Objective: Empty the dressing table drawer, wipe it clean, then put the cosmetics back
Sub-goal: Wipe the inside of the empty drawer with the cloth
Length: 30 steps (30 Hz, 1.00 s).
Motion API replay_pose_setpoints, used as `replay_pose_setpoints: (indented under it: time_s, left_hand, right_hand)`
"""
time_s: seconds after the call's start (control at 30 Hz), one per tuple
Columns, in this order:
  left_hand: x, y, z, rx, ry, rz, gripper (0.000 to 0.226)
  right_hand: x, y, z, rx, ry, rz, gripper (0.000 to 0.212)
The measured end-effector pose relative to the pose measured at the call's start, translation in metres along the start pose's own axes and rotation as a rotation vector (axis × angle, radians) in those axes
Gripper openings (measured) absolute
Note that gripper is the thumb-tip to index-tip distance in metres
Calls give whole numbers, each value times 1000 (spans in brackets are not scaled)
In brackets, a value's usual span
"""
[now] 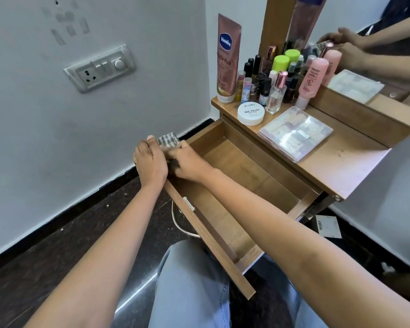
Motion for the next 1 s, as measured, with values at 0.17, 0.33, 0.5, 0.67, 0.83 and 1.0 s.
replay_pose_setpoints:
  time_s: [0.17,0.33,0.5,0.67,0.83,1.0]
  left_hand:
    - [-2,1,0,-5,-4,-7,48]
    - [-1,-2,-1,-23,7,-20,48]
    - [-3,3,-1,30,19,-6,52]
    - [-3,5,0,46,25,14,55]
    - [-3,6,-2,58,36,16,64]
    - [-1,8,-1,49,35,22,76]
  right_hand:
    - [-17,-1,-12,143,-62,-22,32]
    - [-47,18,0,245,-281,23,45]
    - [-85,33,1,351,-363,49,49]
    - [-117,37,2,464,-373,115,45]
    - [-142,33,-6,206,-455,60,38]
    - [-185,12,-30,-213,-602,-113,48]
Point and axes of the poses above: each hand's wrist, its own x-axis towards the middle knuckle, its own z-axis out of the palm, y = z × x, the point moved 6 cm from there along x, towards the middle knuckle, and after that the axes turned 15 degrees about -x, right-handed, at the moved point
